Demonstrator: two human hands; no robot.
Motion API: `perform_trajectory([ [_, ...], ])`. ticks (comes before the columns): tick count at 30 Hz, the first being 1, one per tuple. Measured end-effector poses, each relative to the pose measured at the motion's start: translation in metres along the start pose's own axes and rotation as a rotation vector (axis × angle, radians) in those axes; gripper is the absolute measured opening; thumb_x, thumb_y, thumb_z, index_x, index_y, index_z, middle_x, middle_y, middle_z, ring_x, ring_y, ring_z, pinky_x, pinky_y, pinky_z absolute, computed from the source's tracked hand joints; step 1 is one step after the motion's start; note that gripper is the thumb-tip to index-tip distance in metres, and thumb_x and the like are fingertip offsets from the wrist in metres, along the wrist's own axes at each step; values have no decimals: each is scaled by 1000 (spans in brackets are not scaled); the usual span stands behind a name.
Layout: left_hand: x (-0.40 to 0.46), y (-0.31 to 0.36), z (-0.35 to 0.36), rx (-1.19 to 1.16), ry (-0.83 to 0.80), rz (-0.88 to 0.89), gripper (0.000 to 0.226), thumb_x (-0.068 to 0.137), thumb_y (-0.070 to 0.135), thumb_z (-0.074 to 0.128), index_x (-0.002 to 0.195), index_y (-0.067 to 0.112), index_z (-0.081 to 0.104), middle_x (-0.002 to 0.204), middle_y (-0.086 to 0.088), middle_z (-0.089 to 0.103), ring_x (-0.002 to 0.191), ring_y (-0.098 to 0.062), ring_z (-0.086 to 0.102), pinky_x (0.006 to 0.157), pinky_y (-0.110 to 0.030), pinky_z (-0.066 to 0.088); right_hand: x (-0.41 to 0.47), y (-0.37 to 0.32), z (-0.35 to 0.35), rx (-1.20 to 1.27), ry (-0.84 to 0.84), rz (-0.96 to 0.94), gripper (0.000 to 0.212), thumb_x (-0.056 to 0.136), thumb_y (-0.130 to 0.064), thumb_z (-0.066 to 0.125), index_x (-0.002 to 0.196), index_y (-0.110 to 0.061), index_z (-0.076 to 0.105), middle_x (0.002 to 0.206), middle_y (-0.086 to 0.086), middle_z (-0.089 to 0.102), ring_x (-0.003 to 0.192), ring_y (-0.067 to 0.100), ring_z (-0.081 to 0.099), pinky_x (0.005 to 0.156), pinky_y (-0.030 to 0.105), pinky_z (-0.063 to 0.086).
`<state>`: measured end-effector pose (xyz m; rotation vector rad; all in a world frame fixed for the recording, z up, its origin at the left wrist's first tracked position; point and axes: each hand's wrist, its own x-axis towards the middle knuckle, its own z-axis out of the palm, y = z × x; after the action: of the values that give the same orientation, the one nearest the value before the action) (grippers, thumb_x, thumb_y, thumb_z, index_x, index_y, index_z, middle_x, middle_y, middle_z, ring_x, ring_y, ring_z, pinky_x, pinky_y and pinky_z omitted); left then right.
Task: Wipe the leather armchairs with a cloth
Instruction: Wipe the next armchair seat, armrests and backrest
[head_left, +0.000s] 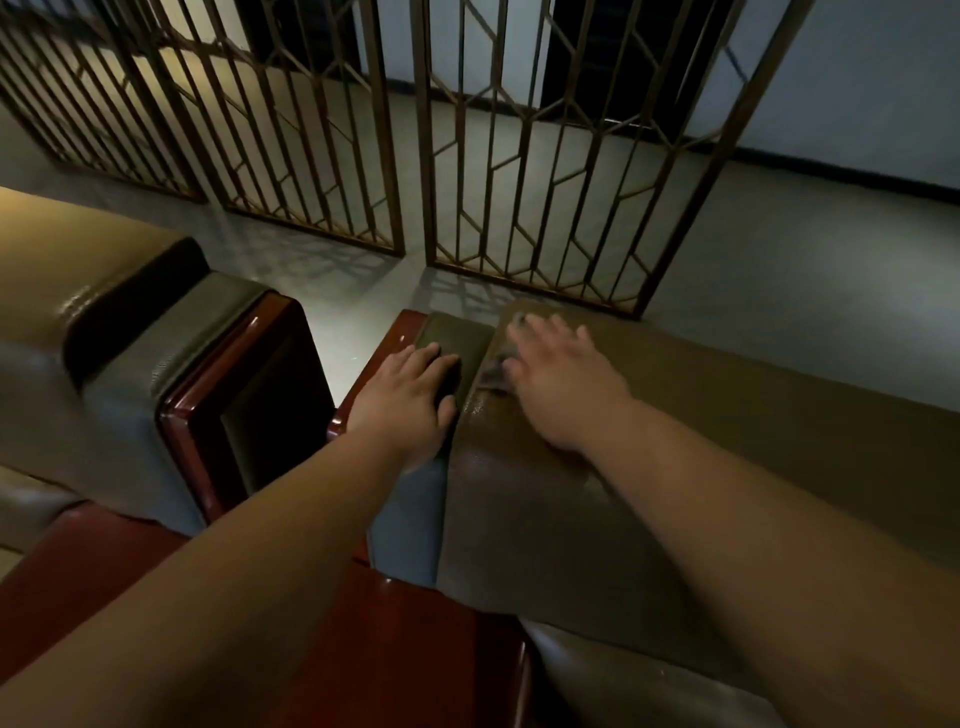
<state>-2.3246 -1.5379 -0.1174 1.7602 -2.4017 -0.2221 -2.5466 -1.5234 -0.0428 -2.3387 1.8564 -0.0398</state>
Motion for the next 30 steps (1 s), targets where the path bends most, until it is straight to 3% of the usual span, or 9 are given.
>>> perform_trajectory([
  [3, 20, 8, -1, -61, 10, -30, 62, 101, 62, 24, 156, 35, 33, 162, -2, 37, 153, -29, 32, 126, -45, 28, 9, 9, -9, 26, 3, 152, 58, 110, -43, 26, 164, -21, 19, 173, 7, 14, 160, 29, 7, 128, 48, 8],
  [6, 35, 8, 12, -11, -32, 13, 74, 97, 62, 3, 167, 41, 12, 177, 1, 9, 163, -26, 4, 132, -45, 8, -27, -21, 12, -22, 104, -51, 60, 106, -46, 24, 161, -22, 28, 169, 4, 25, 157, 25, 20, 125, 42, 15],
  [10, 36, 5, 11, -3, -23, 40, 77, 93, 60, 0, 167, 40, 8, 177, 0, 4, 163, -26, 0, 133, -45, 7, -14, -14, 4, 12, 25, -145, 65, 103, -54, 26, 161, -25, 29, 168, 0, 29, 157, 22, 21, 121, 37, 10],
  [13, 34, 5, 16, -2, 23, 29, 65, 103, 62, 5, 165, 44, 8, 176, 3, 7, 162, -22, 2, 130, -42, 4, 45, 26, -11, 58, -41, 47, 61, 109, -50, 30, 163, -25, 22, 172, 1, 19, 160, 24, 8, 125, 43, 5],
  [16, 34, 3, 20, -19, 49, 29, 62, 105, 63, 7, 165, 45, 10, 176, 4, 10, 162, -21, 4, 128, -41, 4, 70, 33, -14, 47, -40, 211, 57, 110, -44, 29, 162, -20, 27, 170, 5, 25, 159, 28, 12, 128, 48, 13],
  [21, 33, 4, 17, 29, 1, 49, 68, 100, 55, 13, 167, 42, 6, 177, 1, 4, 163, -23, 0, 132, -43, 8, -21, -17, 8, -41, 91, -123, 60, 103, -45, 25, 156, -21, 38, 164, 6, 37, 153, 26, 32, 121, 42, 22],
  [24, 32, 7, 12, -12, 7, 26, 65, 104, 60, 10, 167, 42, 10, 177, 2, 5, 163, -21, 1, 131, -41, 7, -41, -6, 2, -47, -14, -162, 64, 102, -50, 19, 161, -25, 19, 171, -2, 18, 157, 18, 15, 122, 38, 8],
  [26, 31, 8, 13, -26, 19, 20, 66, 104, 63, 8, 167, 42, 12, 177, 3, 7, 163, -21, 2, 132, -42, 8, -23, 33, -11, -51, -50, -31, 62, 106, -46, 25, 163, -28, 9, 172, -6, 5, 158, 18, 4, 125, 40, 4],
  [30, 33, 7, 12, -17, 17, 2, 67, 104, 65, 8, 167, 42, 14, 177, 2, 11, 163, -23, 7, 132, -47, 15, 2, 73, -31, 44, -66, 288, 60, 111, -41, 31, 165, -18, 16, 172, 7, 13, 159, 28, 9, 129, 46, 14],
])
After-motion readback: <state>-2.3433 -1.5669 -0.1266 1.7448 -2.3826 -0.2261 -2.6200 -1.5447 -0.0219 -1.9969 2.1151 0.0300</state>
